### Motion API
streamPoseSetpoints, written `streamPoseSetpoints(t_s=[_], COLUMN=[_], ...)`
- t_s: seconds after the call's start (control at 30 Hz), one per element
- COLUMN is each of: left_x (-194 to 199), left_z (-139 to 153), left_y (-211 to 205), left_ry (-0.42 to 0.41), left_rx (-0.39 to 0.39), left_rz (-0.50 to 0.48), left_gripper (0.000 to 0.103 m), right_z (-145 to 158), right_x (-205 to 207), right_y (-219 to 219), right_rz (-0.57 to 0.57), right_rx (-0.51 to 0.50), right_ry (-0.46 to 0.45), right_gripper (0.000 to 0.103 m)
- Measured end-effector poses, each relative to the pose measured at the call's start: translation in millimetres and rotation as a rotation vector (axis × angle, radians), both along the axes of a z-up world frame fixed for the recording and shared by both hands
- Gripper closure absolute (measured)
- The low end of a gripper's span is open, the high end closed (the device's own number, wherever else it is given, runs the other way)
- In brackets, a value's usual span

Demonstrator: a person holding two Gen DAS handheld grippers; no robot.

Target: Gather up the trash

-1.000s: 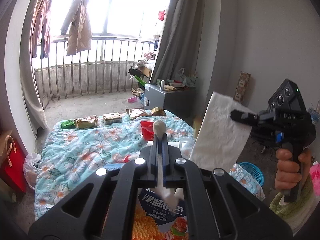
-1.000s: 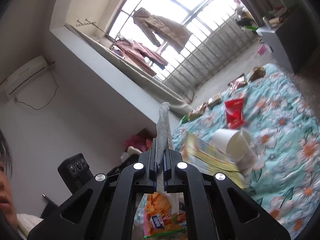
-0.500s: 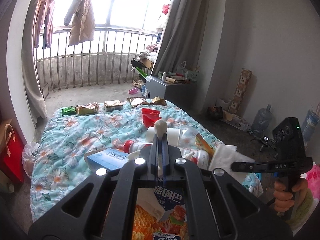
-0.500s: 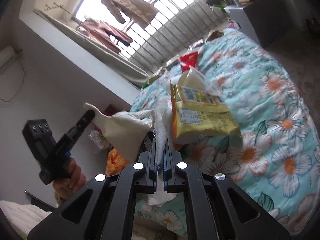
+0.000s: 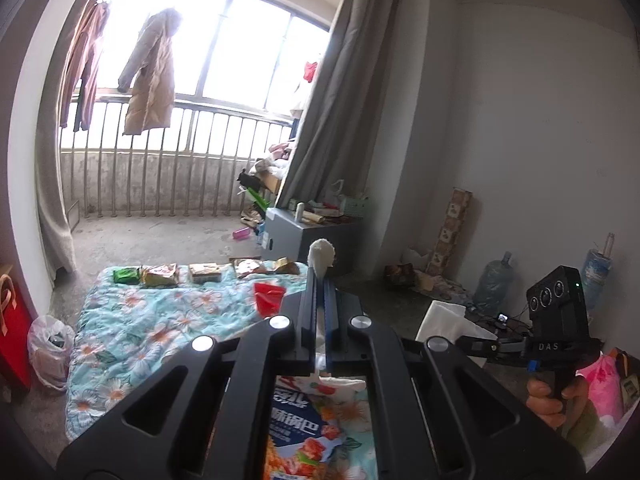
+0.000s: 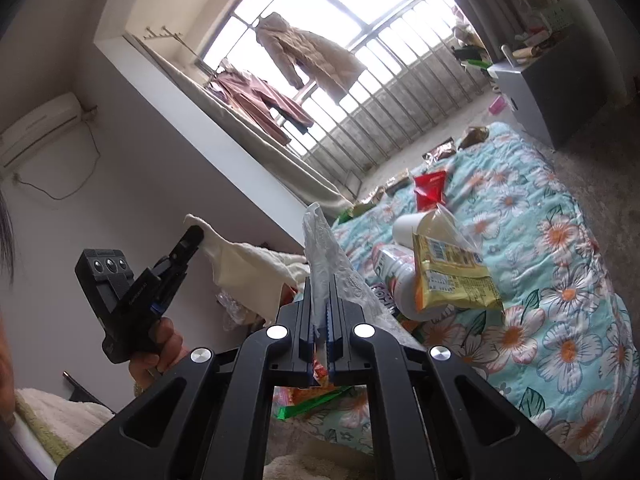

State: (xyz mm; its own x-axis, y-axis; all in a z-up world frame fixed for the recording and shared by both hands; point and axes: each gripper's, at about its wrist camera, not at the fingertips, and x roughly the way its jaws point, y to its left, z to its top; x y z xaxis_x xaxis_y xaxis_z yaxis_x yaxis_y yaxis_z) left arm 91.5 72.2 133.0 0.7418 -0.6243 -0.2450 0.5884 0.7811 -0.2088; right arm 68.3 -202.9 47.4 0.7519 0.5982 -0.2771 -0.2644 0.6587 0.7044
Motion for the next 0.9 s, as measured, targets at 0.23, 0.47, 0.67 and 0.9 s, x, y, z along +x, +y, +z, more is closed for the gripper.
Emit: streamPoseSetpoints(t_s=[0.23,0.47,0.67,0.9], left_x=[-18,-20,-22,-23], left_z=[10,17,17,10], left_y=[-20,-58,-108,-189], left_ry=[-0.043,-0.007,0.032,0.067], left_rx=[-0.013,-0.019,-0.004,0.057], left_rz=[-0.077,-0.172,-0.260,-0.365], left_gripper=[0.102,0.102,0.102,0.102], right_z=[14,20,13,-8], right_x=[-28,-67,-103,-139], right_y=[-25,-65,-106,-150], right_rz=[-0.067,-0.179,-0.293,-0.447], right_rx=[0.056,0.081,0.118,0.144], right_ry=[-0.048,-0.107,-0.129,-0.124], right_gripper=[0.098,0.098,0.098,0.098])
